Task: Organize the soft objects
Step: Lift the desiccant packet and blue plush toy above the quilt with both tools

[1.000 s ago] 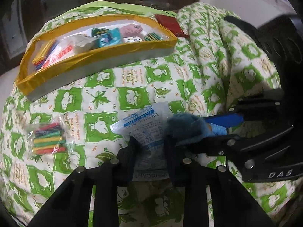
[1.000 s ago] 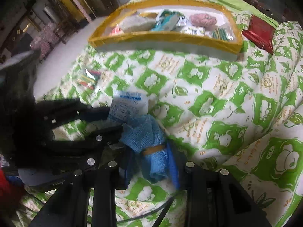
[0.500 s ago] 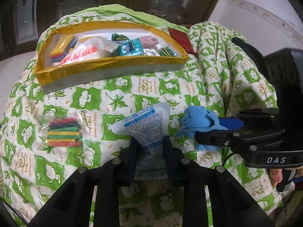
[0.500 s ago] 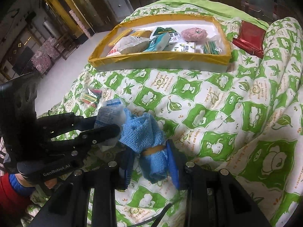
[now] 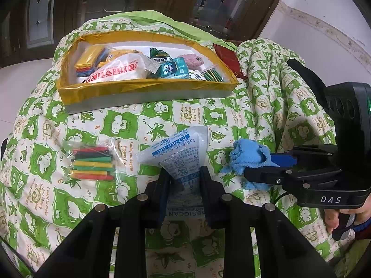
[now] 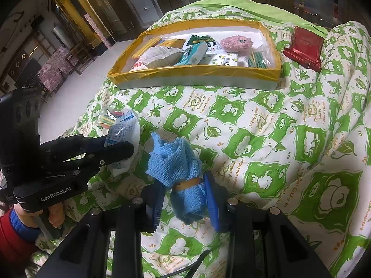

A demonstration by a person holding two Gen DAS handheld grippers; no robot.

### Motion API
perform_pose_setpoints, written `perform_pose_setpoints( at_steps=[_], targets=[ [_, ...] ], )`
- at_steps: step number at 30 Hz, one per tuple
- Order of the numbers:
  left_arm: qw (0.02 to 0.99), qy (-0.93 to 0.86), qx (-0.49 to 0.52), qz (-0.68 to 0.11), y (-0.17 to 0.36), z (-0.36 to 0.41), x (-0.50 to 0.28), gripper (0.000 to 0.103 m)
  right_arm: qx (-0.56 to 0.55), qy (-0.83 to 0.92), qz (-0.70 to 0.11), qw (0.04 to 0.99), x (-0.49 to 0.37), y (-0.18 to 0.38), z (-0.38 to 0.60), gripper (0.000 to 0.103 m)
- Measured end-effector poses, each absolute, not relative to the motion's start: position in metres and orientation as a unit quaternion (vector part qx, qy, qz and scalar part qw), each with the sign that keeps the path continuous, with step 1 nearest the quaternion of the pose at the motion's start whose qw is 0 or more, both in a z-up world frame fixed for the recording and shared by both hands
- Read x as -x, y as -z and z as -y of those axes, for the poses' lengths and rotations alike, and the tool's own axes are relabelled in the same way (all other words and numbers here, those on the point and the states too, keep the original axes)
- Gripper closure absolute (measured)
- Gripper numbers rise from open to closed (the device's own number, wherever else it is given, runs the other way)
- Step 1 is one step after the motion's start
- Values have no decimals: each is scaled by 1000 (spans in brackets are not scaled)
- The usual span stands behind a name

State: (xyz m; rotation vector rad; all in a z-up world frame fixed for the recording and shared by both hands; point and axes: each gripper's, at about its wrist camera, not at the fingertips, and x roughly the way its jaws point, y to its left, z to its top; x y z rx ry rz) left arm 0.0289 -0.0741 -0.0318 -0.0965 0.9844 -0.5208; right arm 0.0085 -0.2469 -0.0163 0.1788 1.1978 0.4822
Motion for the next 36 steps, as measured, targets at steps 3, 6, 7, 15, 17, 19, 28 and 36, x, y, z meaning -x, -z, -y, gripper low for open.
perform_pose_setpoints(
  at_steps=[3, 6, 7, 15, 17, 19, 28, 36],
  targets=[
    [848, 246, 47, -466, 32, 74, -29, 78, -86, -223, -555, 797, -8, 16, 248, 68],
    [849, 246, 48, -465, 31, 73, -29, 78, -89, -221, -554, 798, -9, 15, 249, 68],
    [849, 246, 48, -465, 31, 73, -29, 78, -90, -220, -553, 799, -8, 15, 249, 68],
    [851, 243, 49, -464, 29, 72, -29, 78, -95, -216, -548, 802, -9, 13, 252, 68],
    [851, 243, 49, -463, 29, 72, -30, 78, -98, -214, -546, 804, -9, 12, 253, 68],
    [851, 242, 50, -463, 28, 71, -30, 78, -101, -213, -544, 806, -9, 12, 254, 68],
    [852, 241, 50, -462, 27, 71, -30, 78, -122, -196, -529, 817, -12, 8, 263, 68],
    [855, 238, 50, -458, 25, 68, -31, 78, -134, -187, -522, 822, -15, 6, 268, 68]
  ],
)
